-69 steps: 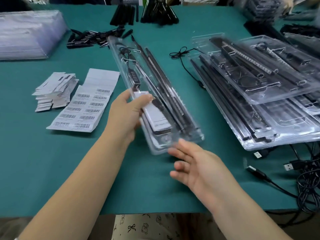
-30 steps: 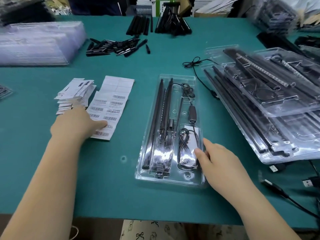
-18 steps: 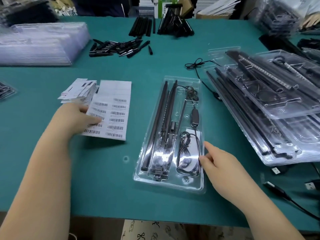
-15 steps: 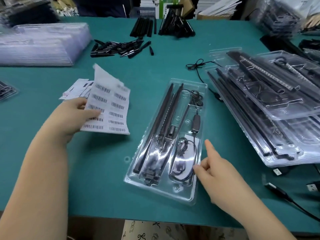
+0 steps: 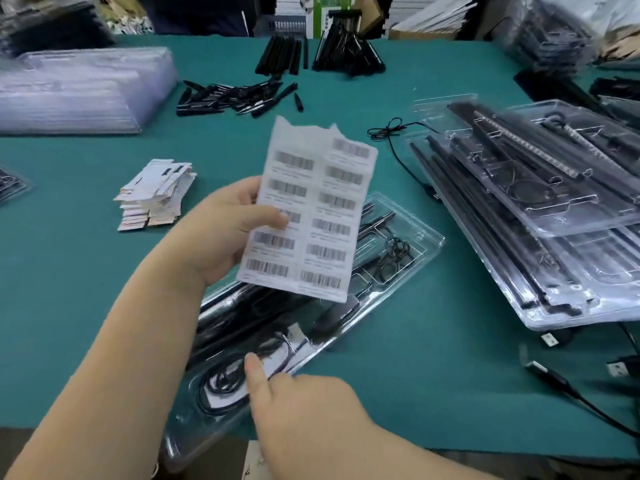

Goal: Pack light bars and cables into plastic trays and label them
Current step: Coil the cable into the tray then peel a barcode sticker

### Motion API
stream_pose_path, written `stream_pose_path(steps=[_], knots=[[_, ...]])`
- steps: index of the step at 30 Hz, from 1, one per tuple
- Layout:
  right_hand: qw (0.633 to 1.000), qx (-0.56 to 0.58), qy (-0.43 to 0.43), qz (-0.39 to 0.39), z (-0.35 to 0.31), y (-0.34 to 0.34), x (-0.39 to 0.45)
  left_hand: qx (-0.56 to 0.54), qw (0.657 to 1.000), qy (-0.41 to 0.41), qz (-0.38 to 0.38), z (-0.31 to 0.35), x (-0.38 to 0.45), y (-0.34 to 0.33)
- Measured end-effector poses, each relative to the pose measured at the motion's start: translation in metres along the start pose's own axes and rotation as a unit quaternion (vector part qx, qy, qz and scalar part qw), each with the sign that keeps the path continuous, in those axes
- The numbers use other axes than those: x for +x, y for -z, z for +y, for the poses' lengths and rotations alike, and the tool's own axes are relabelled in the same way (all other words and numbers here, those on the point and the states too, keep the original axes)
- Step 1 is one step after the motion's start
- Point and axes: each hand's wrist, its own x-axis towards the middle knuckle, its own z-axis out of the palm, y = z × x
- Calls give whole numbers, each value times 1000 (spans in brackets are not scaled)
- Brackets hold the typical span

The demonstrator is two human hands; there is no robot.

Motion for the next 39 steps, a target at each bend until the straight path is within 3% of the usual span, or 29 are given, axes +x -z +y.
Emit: stream_pose_path(steps=[1, 4, 6, 9, 11, 13, 16, 18, 21, 25, 27, 31, 35, 39], knots=[[999, -9, -21, 47, -2, 2, 1, 22, 1000, 21, -8, 0, 4, -5], [988, -64, 64, 125, -5, -2, 11, 102, 993, 64, 3, 6, 16, -10], [990, -65, 72, 107, -7, -2, 22, 134, 989, 52, 36, 13, 24, -7], [995, -24, 43, 81, -20, 3, 38, 63, 993, 27, 95, 17, 32, -2], [993, 16, 68, 97, -13, 10, 44, -6, 994, 33, 105, 15, 36, -6], [990, 81, 99, 57, 15, 21, 47, -65, 991, 54, 108, 7, 38, -14], [995, 24, -48, 87, 77, 30, 31, -88, 986, 80, 116, -7, 39, -18], [986, 2, -160, 49, 109, 26, 10, -74, 988, 75, 112, -13, 41, -19], [982, -8, -186, 29, 115, 16, -7, -86, 989, 41, 117, -13, 42, -21], [984, -30, -161, 71, 99, 20, -17, -60, 994, 42, 78, -7, 42, -22], [976, 30, -146, 158, 101, 30, -20, 10, 995, 69, 65, -6, 41, -20], [902, 160, -141, 374, 116, 47, -5, 54, 995, 86, 18, -11, 34, -20], [888, 168, -159, 396, 125, 54, 24, -10, 990, 92, -104, -16, 23, -25], [908, 110, -172, 367, 129, 50, 37, -33, 989, 64, -132, -24, 24, -27]])
